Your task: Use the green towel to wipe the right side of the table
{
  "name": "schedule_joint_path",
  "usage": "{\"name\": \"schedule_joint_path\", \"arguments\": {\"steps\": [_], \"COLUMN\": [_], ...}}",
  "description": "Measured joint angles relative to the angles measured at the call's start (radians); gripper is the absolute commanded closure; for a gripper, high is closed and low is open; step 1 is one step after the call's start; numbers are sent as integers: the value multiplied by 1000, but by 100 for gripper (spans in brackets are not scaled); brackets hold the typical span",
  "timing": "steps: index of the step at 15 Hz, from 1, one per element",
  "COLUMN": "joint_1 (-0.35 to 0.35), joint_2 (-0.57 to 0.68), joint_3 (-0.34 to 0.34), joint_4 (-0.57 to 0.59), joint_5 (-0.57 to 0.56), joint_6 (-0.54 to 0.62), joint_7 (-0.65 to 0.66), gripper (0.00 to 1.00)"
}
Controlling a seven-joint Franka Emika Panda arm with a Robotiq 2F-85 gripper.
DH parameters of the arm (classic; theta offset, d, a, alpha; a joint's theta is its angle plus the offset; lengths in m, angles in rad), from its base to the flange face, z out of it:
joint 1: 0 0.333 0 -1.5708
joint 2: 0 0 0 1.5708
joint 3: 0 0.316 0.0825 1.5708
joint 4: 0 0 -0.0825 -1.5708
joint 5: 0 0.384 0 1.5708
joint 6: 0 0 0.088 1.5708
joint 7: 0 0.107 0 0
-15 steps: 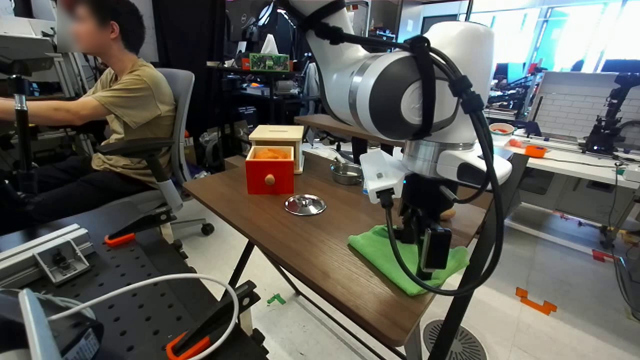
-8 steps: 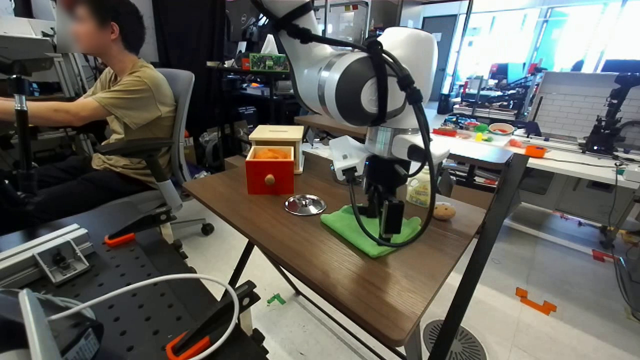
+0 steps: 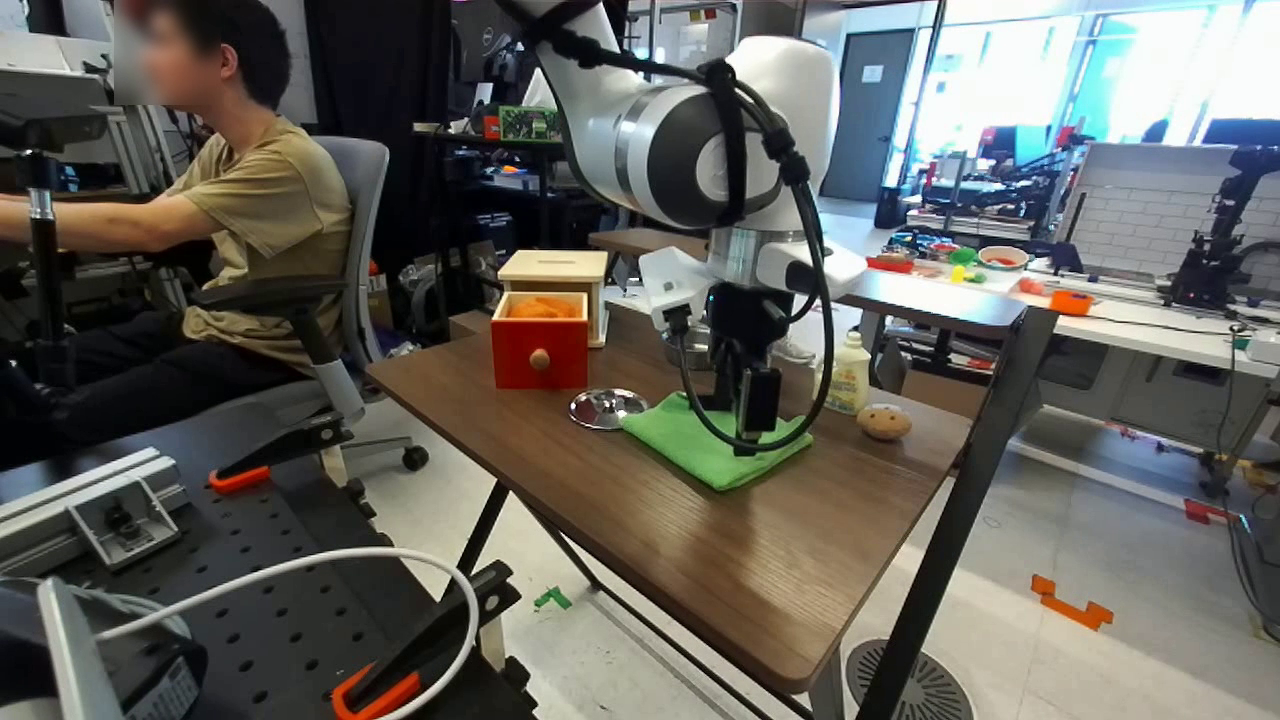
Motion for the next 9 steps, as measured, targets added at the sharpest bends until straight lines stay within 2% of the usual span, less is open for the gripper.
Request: {"name": "schedule_joint_path", "arguments": {"steps": [6, 9], "joint_1": [-13, -10], "joint_2": [-195, -184], "joint_3": [0, -1], "joint_4": [-75, -77], "joint_5": [4, 4], "joint_6": [-29, -27], "joint_7": [-72, -72], "gripper": [0, 0]}}
